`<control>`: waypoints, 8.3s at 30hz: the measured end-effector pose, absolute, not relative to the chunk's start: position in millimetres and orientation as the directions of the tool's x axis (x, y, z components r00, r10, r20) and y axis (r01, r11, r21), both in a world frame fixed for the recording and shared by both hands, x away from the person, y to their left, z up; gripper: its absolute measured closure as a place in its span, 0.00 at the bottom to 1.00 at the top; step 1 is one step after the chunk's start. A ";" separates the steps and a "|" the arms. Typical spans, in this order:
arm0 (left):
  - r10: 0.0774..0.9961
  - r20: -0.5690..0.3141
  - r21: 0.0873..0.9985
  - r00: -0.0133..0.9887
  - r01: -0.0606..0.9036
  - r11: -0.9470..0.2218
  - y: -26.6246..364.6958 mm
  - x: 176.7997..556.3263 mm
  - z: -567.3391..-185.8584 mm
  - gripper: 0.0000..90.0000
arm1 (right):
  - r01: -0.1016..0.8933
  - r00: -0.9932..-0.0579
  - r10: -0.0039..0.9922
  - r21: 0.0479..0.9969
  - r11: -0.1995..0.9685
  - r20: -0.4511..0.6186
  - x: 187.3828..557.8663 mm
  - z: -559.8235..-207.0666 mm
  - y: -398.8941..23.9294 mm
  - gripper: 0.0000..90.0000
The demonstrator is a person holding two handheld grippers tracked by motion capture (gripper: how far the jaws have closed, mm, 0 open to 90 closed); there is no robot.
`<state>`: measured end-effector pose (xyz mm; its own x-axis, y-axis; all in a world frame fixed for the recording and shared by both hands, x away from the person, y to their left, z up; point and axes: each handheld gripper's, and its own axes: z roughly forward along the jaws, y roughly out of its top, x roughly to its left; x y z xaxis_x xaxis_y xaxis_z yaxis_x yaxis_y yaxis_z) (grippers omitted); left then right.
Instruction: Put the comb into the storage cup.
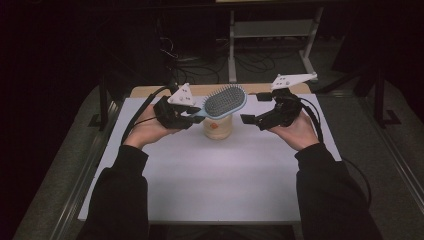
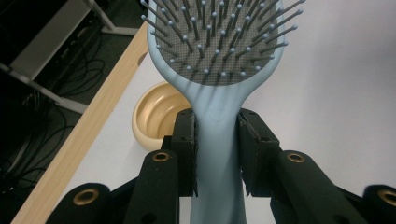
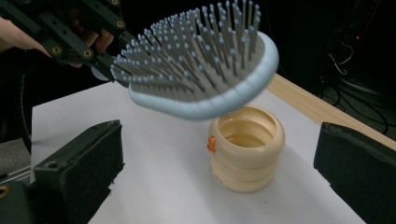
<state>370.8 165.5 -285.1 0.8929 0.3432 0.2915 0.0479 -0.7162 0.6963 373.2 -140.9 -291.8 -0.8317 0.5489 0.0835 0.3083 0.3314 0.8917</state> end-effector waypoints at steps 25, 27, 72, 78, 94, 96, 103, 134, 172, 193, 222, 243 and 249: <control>0.349 0.301 0.740 0.887 0.014 -0.673 146.0 370.3 -296.2 0.78 | 0.453 -0.810 0.519 0.853 0.258 0.273 402.8 -283.7 -122.2 0.16; 0.347 0.297 0.745 0.890 0.012 -0.667 146.5 370.7 -298.5 0.78 | 0.466 -0.812 0.505 0.846 0.261 0.292 403.7 -284.6 -121.8 0.17; 0.453 0.086 0.917 0.887 0.108 -0.384 185.6 375.1 -312.5 0.47 | 0.471 -0.804 0.546 0.813 0.342 0.236 395.2 -221.0 -84.4 0.65; 0.458 0.028 0.940 0.888 0.133 -0.314 202.1 376.3 -310.4 0.27 | 0.473 -0.794 0.563 0.814 0.336 0.229 398.8 -212.3 -86.7 0.64; 0.467 -0.033 0.950 0.884 0.173 -0.260 236.6 374.5 -325.3 0.00 | 0.440 -0.756 0.633 0.844 0.306 0.165 410.0 -185.1 -100.2 0.64; 0.460 -0.040 0.954 0.887 0.170 -0.246 242.3 374.2 -328.0 0.00 | 0.437 -0.751 0.640 0.848 0.300 0.161 411.3 -184.2 -102.3 0.64; 0.501 -0.032 0.961 0.865 0.165 -0.224 261.5 369.7 -336.7 0.00 | 0.443 -0.732 0.664 0.847 0.294 0.152 417.2 -183.9 -110.7 0.64; 0.614 -0.042 0.975 0.788 0.166 -0.147 317.2 347.7 -373.5 0.00 | 0.489 -0.684 0.725 0.787 0.376 0.079 439.9 -201.7 -105.7 0.63; 0.664 -0.034 0.972 0.747 0.178 -0.151 338.4 321.1 -406.4 0.00 | 0.557 -0.674 0.733 0.715 0.422 0.092 460.9 -255.1 -96.8 0.63; 0.668 -0.046 0.965 0.743 0.205 -0.162 343.8 315.3 -419.6 0.00 | 0.584 -0.677 0.728 0.677 0.448 0.103 474.7 -289.2 -76.9 0.62; 0.670 -0.059 0.962 0.740 0.222 -0.160 343.3 315.0 -424.4 0.00 | 0.620 -0.664 0.728 0.672 0.405 0.173 475.0 -310.0 -68.2 0.46; 0.665 -0.071 0.964 0.744 0.223 -0.147 343.9 314.5 -424.0 0.00 | 0.595 -0.691 0.704 0.683 0.425 0.164 472.0 -321.5 -79.6 0.00; 0.664 -0.070 0.964 0.744 0.223 -0.147 343.4 314.8 -424.0 0.00 | 0.578 -0.701 0.696 0.696 0.425 0.156 466.1 -320.8 -90.2 0.00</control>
